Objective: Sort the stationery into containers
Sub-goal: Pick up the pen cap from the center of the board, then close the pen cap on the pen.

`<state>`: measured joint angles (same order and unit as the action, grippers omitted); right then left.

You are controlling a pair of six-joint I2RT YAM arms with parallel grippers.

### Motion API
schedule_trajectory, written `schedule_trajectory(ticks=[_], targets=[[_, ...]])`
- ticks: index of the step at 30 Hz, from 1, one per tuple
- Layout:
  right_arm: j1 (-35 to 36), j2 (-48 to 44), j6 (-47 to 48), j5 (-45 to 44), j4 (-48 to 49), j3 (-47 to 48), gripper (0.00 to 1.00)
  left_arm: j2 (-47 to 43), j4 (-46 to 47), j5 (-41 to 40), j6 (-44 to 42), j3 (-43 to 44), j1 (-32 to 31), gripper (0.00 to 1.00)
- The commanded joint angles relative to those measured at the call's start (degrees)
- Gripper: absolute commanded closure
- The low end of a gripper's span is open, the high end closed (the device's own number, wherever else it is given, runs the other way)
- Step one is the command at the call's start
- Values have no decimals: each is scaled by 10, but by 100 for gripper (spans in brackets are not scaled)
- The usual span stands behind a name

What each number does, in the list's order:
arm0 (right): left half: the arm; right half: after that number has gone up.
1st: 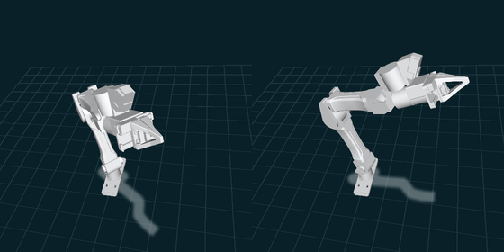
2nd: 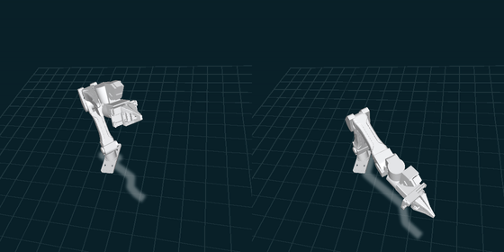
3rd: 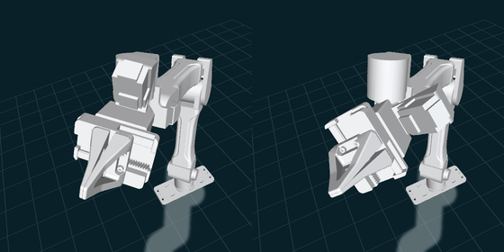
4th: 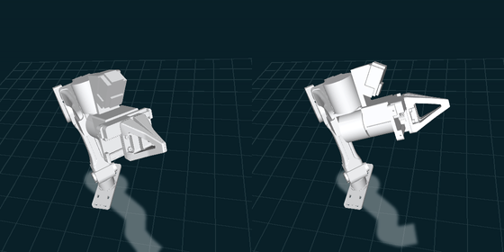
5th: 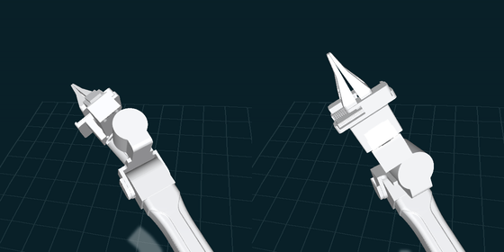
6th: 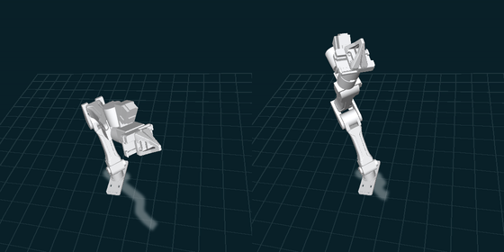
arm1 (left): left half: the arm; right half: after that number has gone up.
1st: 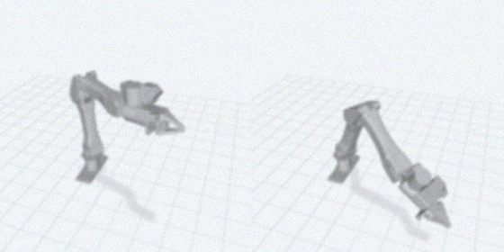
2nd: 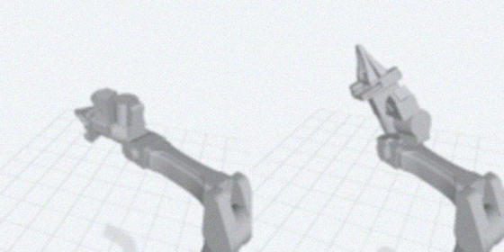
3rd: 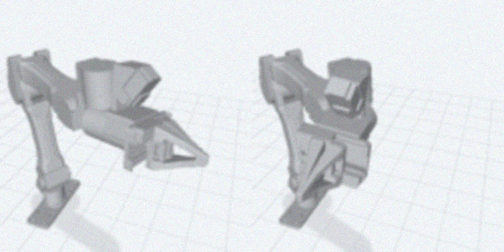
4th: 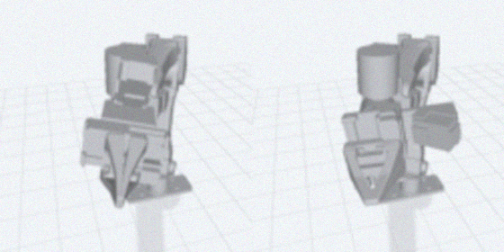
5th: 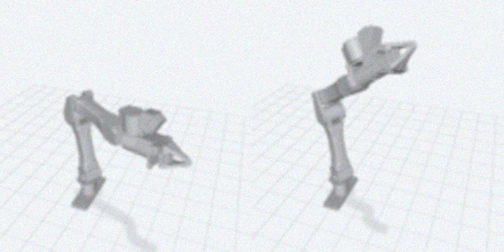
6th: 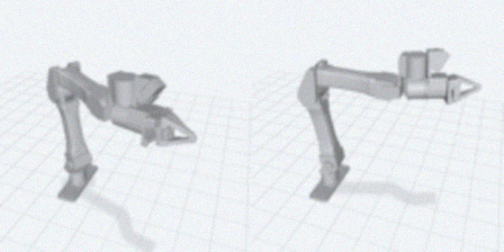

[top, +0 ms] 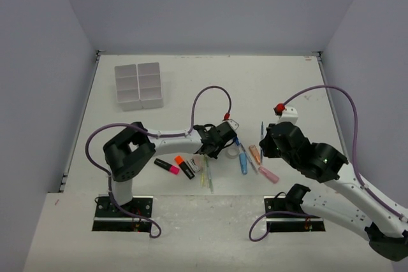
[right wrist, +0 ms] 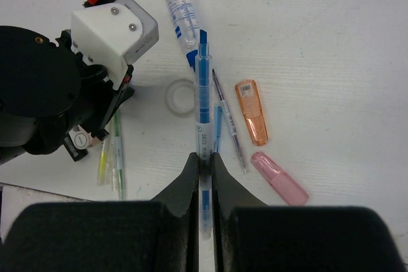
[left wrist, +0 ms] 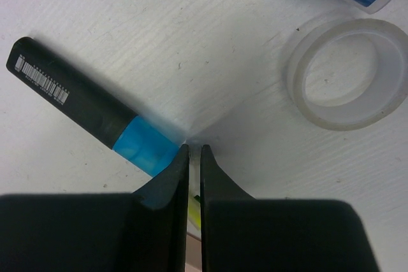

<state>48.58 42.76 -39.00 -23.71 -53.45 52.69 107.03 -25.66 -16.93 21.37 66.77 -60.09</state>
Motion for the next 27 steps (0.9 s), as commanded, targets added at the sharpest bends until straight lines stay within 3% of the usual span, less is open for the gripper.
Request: schedule_trajectory(ticks=[1,7,10,13,20,27], targets=[[-1,-20,7,26,58,-24,100,1,-29,-18,14,38,6,100],[-1,-101,42,154,296,-152,100,-112,-76,-73,119,142,19,100],[-1,-114,45,214,381,-188,100,-198,-41,-100,186,121,31,100],[-1,-106,17,374,525,-237,100,-343,176,-26,180,8,35,100],[49,-41,-5,345,582,-216,100,-465,364,96,164,-133,31,100],[52,-69,4,320,561,-203,100,-474,361,104,150,-141,31,100]])
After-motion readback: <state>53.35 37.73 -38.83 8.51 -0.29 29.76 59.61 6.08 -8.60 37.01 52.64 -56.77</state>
